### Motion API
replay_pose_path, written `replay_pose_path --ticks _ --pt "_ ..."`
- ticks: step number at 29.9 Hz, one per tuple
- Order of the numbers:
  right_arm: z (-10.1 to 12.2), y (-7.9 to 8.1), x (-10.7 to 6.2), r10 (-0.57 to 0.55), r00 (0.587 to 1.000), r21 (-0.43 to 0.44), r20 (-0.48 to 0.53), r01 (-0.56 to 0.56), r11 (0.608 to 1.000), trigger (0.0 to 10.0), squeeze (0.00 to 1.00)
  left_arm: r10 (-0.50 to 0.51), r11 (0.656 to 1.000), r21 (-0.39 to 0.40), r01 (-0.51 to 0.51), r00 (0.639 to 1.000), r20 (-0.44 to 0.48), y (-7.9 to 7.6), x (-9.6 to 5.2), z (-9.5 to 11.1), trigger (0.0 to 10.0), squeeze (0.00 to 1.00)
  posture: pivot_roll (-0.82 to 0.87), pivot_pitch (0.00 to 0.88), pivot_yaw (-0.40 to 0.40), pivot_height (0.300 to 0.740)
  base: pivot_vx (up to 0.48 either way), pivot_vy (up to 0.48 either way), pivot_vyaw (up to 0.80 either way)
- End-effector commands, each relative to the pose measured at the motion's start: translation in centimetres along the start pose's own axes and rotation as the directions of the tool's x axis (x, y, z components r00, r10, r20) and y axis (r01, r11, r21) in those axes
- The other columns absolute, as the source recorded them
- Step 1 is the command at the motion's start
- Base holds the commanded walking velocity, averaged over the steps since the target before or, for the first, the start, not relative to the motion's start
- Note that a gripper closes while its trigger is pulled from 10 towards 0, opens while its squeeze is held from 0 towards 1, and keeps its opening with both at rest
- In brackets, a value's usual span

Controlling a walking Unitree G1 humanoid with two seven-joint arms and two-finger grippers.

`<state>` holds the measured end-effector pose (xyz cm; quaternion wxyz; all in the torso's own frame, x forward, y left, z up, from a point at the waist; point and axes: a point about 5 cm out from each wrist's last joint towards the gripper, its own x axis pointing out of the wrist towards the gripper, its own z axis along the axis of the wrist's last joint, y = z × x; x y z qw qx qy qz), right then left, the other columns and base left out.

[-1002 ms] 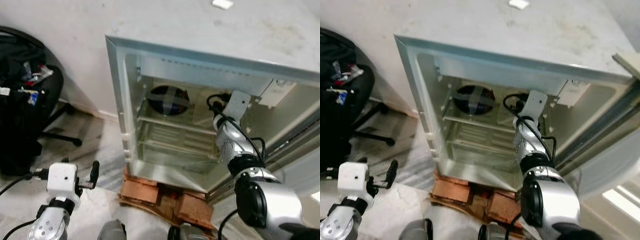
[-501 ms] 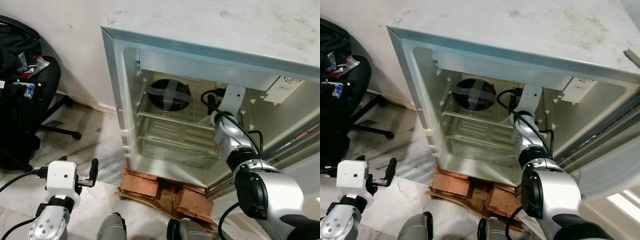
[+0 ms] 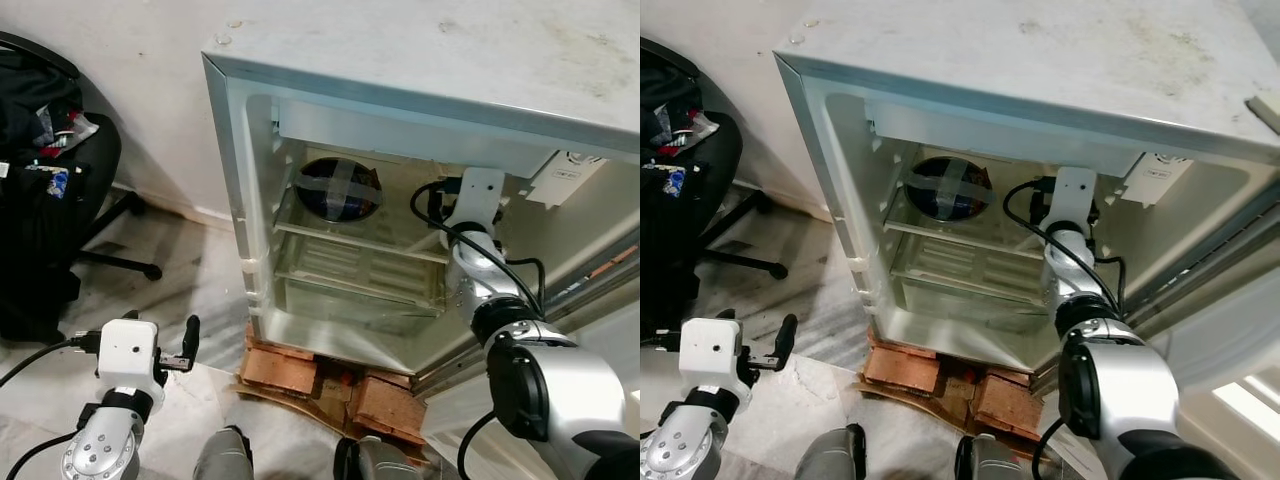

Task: Restocking fridge

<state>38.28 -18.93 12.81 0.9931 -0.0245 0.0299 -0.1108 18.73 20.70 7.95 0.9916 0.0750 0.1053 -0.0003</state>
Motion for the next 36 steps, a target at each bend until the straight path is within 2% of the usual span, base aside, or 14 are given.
replay_pose_path --ticks 1,7,18,22,26,27,29,31,32,33,35,36 --pt "1.9 -1.0 0.4 -0.016 0.995 -0.005 0.102 0.017 1.0 10.0 1.0 0.002 1.0 0.011 -0.002 1.0 -0.013 0.0 -0.1 -0.4 10.0 0.0 0.23 0.138 -0.096 0.74 0.0 0.0 0.0" --pt "2.2 -1.7 0.3 0.009 0.988 0.01 0.156 -0.011 1.0 10.0 1.0 -0.006 1.0 0.013 0.006 1.0 -0.011 -0.2 0.6 -0.5 10.0 0.0 0.21 0.112 -0.093 0.74 0.0 0.0 0.0" --pt "1.2 -2.1 -0.4 0.054 0.985 0.026 0.161 -0.059 0.998 10.0 1.0 -0.01 1.0 0.012 0.01 1.0 -0.005 -0.3 1.2 -0.6 10.0 0.0 0.18 0.1 -0.093 0.74 0.0 0.0 0.0" --pt "-0.8 -2.1 -1.4 0.105 0.988 0.048 0.113 -0.111 0.993 10.0 1.0 -0.008 1.0 0.008 0.008 1.0 -0.001 -0.4 1.4 -0.6 10.0 0.0 0.17 0.096 -0.094 0.74 0.0 0.0 0.0" --pt "-1.5 -2.0 -2.0 0.137 0.984 0.058 0.112 -0.145 0.988 10.0 1.0 -0.006 1.0 0.004 0.006 1.0 0.004 -0.3 1.4 -0.6 10.0 0.0 0.17 0.091 -0.094 0.74 0.0 0.0 0.0" --pt "-1.9 -2.0 -2.8 0.166 0.977 0.072 0.13 -0.177 0.982 10.0 1.0 0.02 1.0 -0.006 -0.02 1.0 0.016 0.0 1.3 -0.6 10.0 0.0 0.17 0.086 -0.092 0.74 0.0 0.0 0.0" --pt "-2.0 -2.0 -3.2 0.175 0.974 0.076 0.14 -0.187 0.979 10.0 1.0 0.036 0.999 -0.009 -0.036 0.999 0.017 0.1 1.3 -0.6 10.0 0.0 0.17 0.085 -0.092 0.74 0.0 0.0 0.0" --pt "-1.9 -2.4 -3.9 0.167 0.972 0.091 0.168 -0.184 0.979 10.0 0.81 0.065 0.998 -0.002 -0.065 0.998 0.018 0.5 1.5 -0.5 10.0 0.0 0.16 0.081 -0.087 0.74 0.0 0.0 0.0" --pt "-1.9 -2.6 -4.3 0.167 0.97 0.095 0.178 -0.186 0.978 10.0 0.77 0.073 0.997 -0.002 -0.073 0.997 0.02 0.7 1.5 -0.4 10.0 0.0 0.16 0.078 -0.086 0.74 0.0 0.0 0.0" --pt "-1.8 -2.7 -4.8 0.171 0.966 0.094 0.191 -0.192 0.977 10.0 0.65 0.077 0.997 -0.002 -0.077 0.997 0.022 0.8 1.5 -0.4 10.0 0.0 0.15 0.076 -0.084 0.74 0.0 0.0 0.0" --pt "-1.6 -2.6 -5.5 0.185 0.96 0.085 0.212 -0.206 0.975 10.0 0.31 0.081 0.997 -0.001 -0.081 0.996 0.026 0.9 1.6 -0.3 10.0 0.0 0.15 0.073 -0.082 0.74 0.0 0.0 0.0" --pt "-1.6 -2.5 -5.7 0.188 0.958 0.084 0.218 -0.211 0.974 10.0 0.31 0.083 0.997 -0.001 -0.083 0.996 0.028 1.0 1.7 -0.2 10.0 0.0 0.15 0.073 -0.082 0.74 0.0 0.0 0.0"
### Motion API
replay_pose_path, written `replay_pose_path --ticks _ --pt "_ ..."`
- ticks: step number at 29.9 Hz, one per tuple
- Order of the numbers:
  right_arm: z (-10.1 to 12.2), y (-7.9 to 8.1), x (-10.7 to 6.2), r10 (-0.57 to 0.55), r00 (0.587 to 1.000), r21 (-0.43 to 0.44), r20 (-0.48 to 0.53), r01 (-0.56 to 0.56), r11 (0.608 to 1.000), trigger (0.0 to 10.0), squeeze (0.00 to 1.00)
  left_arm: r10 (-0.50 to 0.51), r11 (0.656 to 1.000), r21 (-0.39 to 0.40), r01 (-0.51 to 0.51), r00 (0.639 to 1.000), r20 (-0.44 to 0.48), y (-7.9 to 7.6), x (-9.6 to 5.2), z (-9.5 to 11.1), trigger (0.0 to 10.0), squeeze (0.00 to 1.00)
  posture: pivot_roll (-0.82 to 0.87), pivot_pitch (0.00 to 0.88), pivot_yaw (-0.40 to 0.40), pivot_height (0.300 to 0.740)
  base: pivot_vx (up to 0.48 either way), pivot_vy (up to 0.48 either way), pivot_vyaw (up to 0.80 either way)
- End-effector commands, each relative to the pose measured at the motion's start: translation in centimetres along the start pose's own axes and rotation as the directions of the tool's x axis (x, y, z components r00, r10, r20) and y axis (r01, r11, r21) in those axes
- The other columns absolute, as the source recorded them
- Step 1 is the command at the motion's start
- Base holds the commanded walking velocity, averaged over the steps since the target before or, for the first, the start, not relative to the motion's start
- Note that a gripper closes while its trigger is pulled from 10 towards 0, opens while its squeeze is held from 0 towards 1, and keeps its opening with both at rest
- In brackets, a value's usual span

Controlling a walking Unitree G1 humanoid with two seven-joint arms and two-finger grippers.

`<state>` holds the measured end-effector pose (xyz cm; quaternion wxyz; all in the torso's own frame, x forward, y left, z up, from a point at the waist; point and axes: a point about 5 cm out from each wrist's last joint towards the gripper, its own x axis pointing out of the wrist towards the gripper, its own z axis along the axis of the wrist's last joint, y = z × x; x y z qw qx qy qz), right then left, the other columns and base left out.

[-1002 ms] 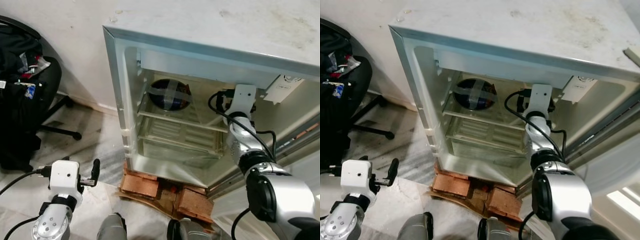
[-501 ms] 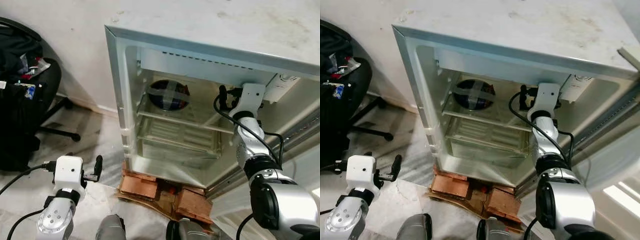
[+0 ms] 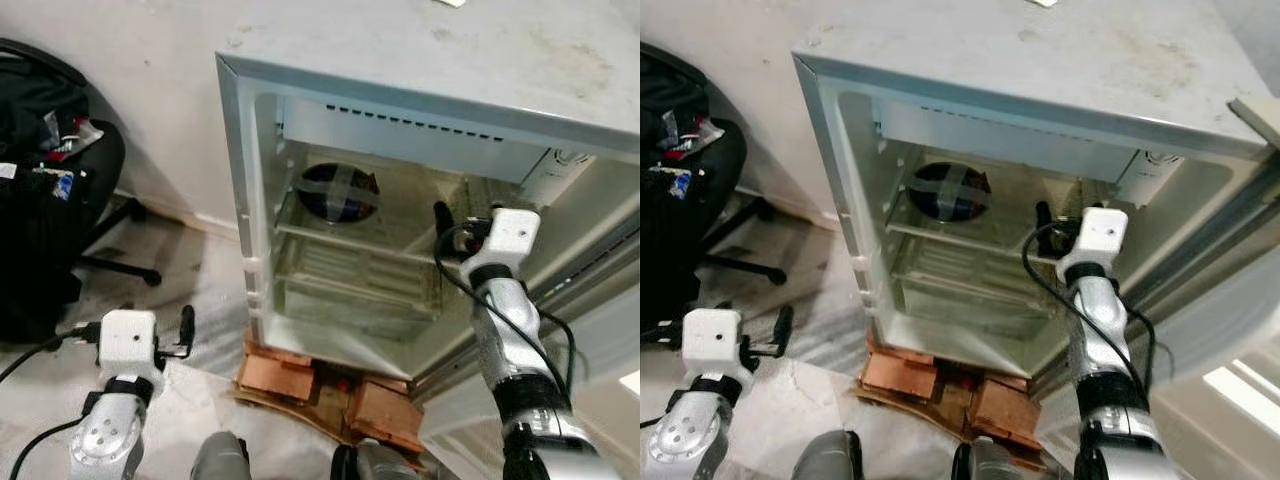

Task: Restocking fridge

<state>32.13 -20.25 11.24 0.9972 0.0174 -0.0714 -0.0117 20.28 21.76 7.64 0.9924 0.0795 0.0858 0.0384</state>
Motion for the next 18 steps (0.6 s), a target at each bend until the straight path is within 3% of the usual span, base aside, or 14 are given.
replay_pose_path --ticks 1,5,11,18 --pt "0.6 0.3 -0.4 0.013 1.0 0.008 0.019 -0.014 1.0 10.0 0.01 0.001 1.0 0.003 -0.001 1.0 -0.002 0.0 0.2 0.0 10.0 0.0 0.14 0.068 -0.079 0.74 0.0 0.0 0.0" --pt "0.9 1.3 -1.8 0.064 0.997 -0.016 0.034 -0.063 0.998 10.0 0.0 -0.011 1.0 0.011 0.011 1.0 0.018 -0.2 0.9 0.3 10.0 0.0 0.13 0.063 -0.077 0.74 0.0 0.0 0.0" --pt "-0.2 3.4 -3.6 0.092 0.995 0.073 -0.029 -0.09 0.993 10.0 0.0 -0.013 0.999 0.035 0.011 0.999 0.043 -0.5 1.8 0.8 10.0 0.0 0.11 0.048 -0.079 0.74 0.0 0.0 0.0" --pt "-1.1 3.6 -5.0 0.107 0.99 0.086 -0.095 -0.098 0.991 10.0 0.0 -0.062 0.994 0.094 0.055 0.996 0.071 -1.3 1.8 1.1 10.0 0.0 0.11 0.041 -0.093 0.74 -0.208 0.0 0.0"
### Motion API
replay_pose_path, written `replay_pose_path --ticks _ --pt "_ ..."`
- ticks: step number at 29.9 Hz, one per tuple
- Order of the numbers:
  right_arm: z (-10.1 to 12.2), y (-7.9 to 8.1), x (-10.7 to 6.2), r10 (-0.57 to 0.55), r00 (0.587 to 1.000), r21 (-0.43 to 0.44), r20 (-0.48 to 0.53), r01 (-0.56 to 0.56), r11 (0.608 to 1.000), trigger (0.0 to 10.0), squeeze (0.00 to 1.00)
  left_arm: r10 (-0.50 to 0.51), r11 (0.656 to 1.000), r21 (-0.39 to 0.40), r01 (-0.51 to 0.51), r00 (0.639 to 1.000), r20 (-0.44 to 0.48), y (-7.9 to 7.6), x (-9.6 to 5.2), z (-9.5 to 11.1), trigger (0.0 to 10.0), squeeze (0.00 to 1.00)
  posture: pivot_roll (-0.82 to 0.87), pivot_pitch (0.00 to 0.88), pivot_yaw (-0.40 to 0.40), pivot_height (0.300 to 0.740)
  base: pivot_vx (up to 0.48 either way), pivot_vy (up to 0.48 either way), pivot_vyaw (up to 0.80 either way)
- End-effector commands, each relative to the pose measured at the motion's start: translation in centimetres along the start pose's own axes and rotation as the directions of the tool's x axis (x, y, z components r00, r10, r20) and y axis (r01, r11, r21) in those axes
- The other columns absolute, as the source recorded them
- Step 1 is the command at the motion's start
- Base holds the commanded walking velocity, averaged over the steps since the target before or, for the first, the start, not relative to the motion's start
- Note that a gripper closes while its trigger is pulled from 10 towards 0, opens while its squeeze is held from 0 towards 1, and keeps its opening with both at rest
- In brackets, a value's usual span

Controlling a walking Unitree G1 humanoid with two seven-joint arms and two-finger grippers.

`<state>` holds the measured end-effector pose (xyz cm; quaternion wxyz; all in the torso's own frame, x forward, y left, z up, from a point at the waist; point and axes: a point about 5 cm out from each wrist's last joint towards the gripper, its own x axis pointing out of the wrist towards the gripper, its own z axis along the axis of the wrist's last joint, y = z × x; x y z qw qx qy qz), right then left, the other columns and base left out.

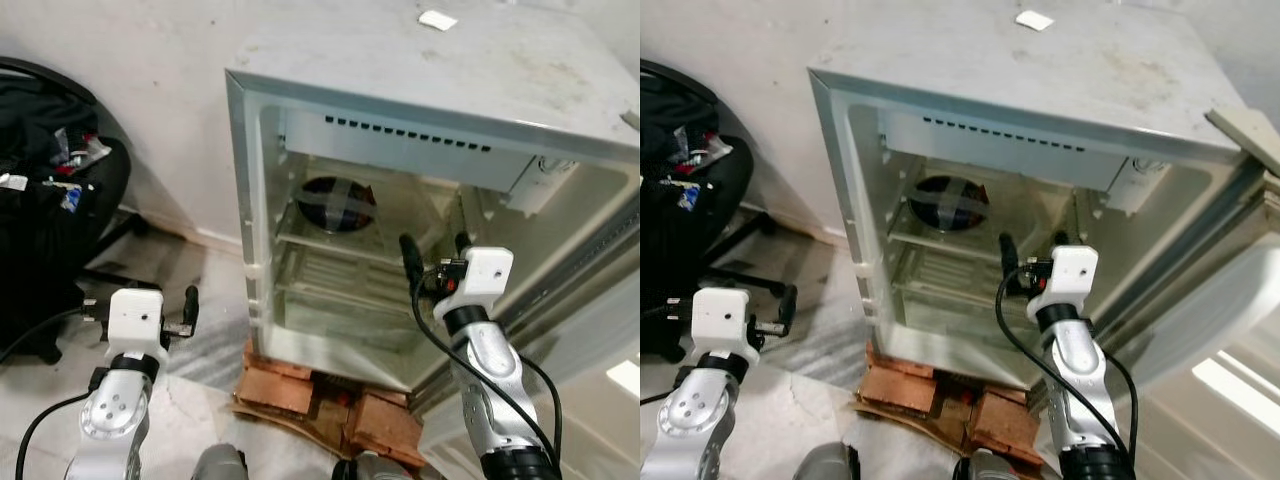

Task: Restocking fridge

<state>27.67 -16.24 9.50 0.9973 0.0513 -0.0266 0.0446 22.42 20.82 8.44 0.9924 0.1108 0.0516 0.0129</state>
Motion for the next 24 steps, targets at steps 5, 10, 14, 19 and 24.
replay_pose_path --ticks 5,10,14,19,24 --pt "-1.2 -0.7 -1.2 -0.057 0.996 0.039 -0.063 0.06 0.997 10.0 0.0 -0.057 0.996 0.064 0.055 0.998 0.028 -1.2 0.3 0.2 10.0 0.0 0.1 0.026 -0.095 0.74 -0.099 0.0 0.0" --pt "-1.8 -0.6 -1.3 -0.061 0.995 0.035 -0.081 0.064 0.997 10.0 0.0 -0.07 0.996 0.067 0.066 0.996 0.052 -1.8 1.2 0.6 10.0 0.0 0.09 0.014 -0.077 0.74 -0.347 0.0 0.0" --pt "-1.1 -0.8 -0.4 -0.061 0.996 0.024 -0.071 0.063 0.998 10.0 0.0 -0.09 0.993 0.079 0.084 0.993 0.072 -2.6 1.7 0.9 10.0 0.0 0.07 0.002 -0.074 0.74 -0.372 0.0 0.0" --pt "-1.1 -1.3 -0.2 -0.068 0.995 0.012 -0.077 0.069 0.998 10.0 0.0 -0.083 0.994 0.075 0.076 0.993 0.086 -2.8 2.1 1.1 10.0 0.0 0.07 0.003 -0.07 0.74 -0.375 0.0 0.0" --pt "-0.6 -2.3 -0.4 -0.074 0.996 -0.037 -0.049 0.073 0.997 10.0 0.0 -0.086 0.993 0.089 0.077 0.991 0.101 -3.0 2.3 1.2 10.0 0.0 0.06 0.003 -0.061 0.74 -0.373 0.0 -0.34"
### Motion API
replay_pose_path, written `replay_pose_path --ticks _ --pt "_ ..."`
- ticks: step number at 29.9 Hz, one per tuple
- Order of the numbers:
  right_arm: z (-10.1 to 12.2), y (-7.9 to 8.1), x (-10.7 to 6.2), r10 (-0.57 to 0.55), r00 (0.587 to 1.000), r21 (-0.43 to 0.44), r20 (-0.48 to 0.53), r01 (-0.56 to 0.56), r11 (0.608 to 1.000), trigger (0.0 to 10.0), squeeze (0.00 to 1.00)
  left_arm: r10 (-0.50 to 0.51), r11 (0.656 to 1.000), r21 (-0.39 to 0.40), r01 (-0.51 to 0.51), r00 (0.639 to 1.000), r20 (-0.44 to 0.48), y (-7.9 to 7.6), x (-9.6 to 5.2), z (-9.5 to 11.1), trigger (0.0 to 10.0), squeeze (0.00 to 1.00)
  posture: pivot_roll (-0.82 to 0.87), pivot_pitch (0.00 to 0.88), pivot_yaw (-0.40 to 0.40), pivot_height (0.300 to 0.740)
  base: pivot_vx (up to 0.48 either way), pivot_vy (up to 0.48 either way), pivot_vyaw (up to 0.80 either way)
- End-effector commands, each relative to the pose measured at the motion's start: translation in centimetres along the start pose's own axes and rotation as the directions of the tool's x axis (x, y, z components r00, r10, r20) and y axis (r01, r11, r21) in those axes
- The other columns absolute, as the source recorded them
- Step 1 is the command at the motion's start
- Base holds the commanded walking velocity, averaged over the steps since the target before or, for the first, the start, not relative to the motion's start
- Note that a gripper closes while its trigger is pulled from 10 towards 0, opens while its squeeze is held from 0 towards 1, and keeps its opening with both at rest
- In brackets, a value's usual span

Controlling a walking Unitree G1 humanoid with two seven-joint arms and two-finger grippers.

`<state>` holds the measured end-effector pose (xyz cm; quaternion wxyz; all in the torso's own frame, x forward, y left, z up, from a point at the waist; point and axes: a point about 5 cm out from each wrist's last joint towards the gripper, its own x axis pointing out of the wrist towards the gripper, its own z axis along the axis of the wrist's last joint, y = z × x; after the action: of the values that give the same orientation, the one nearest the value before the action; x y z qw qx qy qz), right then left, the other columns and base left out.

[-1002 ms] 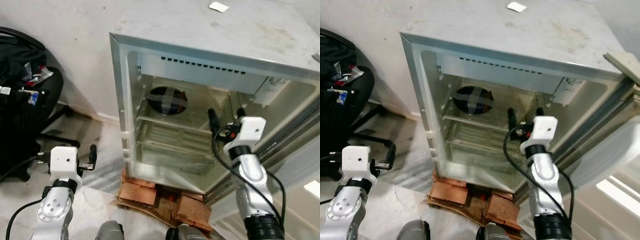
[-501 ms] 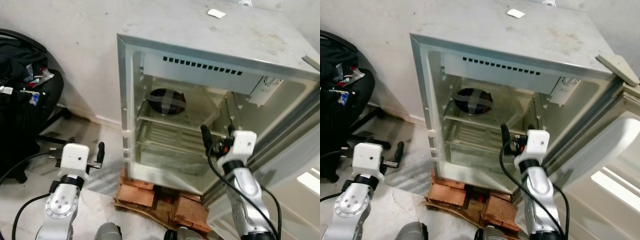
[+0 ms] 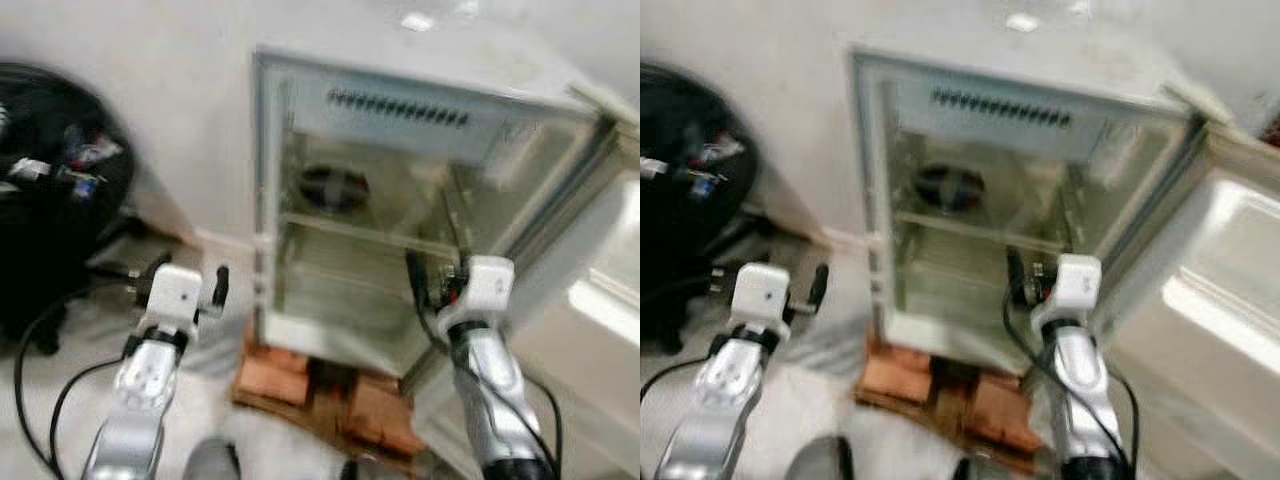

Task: Restocking fridge

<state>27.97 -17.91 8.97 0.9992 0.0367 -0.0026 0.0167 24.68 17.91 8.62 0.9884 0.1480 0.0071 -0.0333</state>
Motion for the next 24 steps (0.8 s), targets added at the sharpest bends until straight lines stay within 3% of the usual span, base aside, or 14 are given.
replay_pose_path --ticks 1,9,15,24 --pt "-0.2 -0.6 -0.6 -0.014 1.0 -0.01 -0.001 0.014 1.0 10.0 0.0 -0.003 1.0 0.005 0.003 1.0 0.005 -0.2 0.2 0.1 10.0 0.0 0.06 0.003 -0.061 0.74 -0.368 0.0 -0.44" --pt "-1.3 -1.3 -1.5 -0.043 0.998 -0.025 -0.045 0.042 0.999 10.0 0.0 -0.034 0.999 -0.004 0.034 0.999 -0.001 -0.9 0.5 -0.4 10.0 0.0 0.03 0.0 -0.056 0.74 -0.339 0.0 -0.54" --pt "-2.0 -1.3 -1.7 -0.067 0.996 -0.011 -0.055 0.067 0.998 10.0 0.0 -0.076 0.995 -0.059 0.077 0.997 0.012 -0.9 1.1 -0.3 10.0 0.0 0.03 0.0 -0.019 0.74 0.0 0.0 -0.74" --pt "-2.6 -1.6 -2.6 -0.102 0.992 -0.011 -0.07 0.101 0.995 10.0 0.0 -0.15 0.988 -0.049 0.15 0.989 -0.007 -1.1 0.9 -0.9 10.0 0.0 0.01 0.0 0.002 0.74 0.0 0.0 0.0"
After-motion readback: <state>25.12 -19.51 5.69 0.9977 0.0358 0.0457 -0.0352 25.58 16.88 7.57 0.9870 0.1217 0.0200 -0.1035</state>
